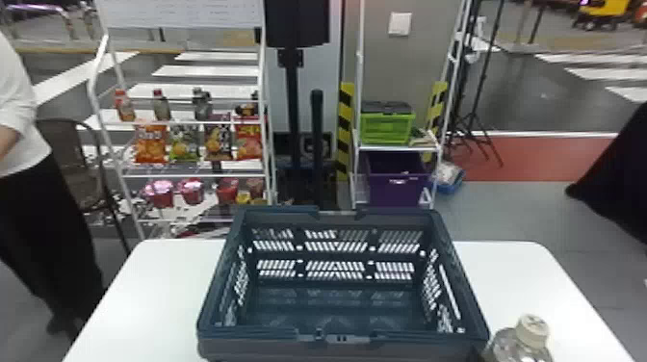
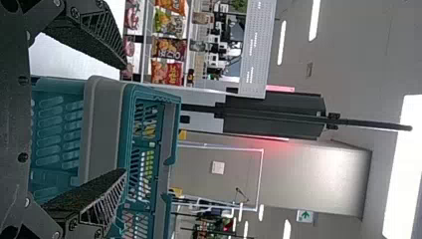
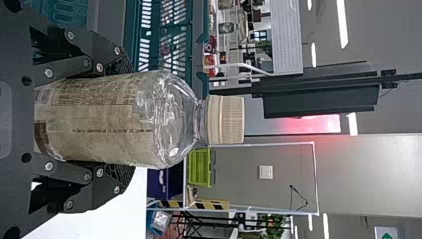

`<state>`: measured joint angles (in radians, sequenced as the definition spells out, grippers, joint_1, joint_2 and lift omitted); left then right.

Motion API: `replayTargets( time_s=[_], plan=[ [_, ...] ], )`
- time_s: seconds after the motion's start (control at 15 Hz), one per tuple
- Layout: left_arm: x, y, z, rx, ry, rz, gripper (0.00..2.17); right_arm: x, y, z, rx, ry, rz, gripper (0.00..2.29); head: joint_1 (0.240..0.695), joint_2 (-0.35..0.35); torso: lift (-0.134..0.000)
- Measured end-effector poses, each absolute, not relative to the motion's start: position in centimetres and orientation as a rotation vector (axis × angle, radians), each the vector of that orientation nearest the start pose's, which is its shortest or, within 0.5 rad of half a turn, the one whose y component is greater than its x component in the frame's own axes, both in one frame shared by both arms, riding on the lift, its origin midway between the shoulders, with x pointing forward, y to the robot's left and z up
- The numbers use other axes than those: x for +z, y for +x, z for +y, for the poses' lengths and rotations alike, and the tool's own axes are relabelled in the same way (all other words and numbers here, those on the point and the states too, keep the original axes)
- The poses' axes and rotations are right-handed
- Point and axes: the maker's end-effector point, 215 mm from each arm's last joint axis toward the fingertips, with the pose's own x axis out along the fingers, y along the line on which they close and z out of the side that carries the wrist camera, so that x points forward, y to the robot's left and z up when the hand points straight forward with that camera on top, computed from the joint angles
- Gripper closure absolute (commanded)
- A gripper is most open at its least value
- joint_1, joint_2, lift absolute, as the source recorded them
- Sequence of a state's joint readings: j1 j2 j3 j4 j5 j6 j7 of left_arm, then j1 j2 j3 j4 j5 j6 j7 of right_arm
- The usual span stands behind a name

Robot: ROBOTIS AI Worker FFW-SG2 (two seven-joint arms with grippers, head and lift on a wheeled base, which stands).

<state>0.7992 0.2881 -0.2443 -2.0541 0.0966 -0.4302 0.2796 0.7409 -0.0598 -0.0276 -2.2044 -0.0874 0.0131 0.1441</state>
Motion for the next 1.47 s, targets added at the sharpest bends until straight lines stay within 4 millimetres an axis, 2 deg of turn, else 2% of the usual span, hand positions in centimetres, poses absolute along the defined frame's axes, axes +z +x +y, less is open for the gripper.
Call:
replayTargets(
  time_s=[0.6,0.8,1.2,1.47],
  plan=[
    [-34.0,32.5,18.2,-0.059,-0.092,-0.048,0.15,-34.8,37.4,-21.0,0.158,0.033,0.110,2.05,0.499,0.000,0.000],
    [-34.0,32.5,18.2,-0.059,-0.092,-0.049,0.15,-33.7,37.9,-20.8,0.161,0.033,0.093,2.05,0.499,0.000,0.000],
    [-34.2,32.3,18.2,-0.059,-0.092,-0.042,0.15,-30.8,41.2,-18.5,0.192,0.048,0.107,2.05,0.499,0.000,0.000],
    [-34.4,32.2,18.2,-0.059,-0.090,-0.038,0.15,-30.3,44.6,-16.1,0.218,0.037,0.175,2.05,0.499,0.000,0.000]
  ],
)
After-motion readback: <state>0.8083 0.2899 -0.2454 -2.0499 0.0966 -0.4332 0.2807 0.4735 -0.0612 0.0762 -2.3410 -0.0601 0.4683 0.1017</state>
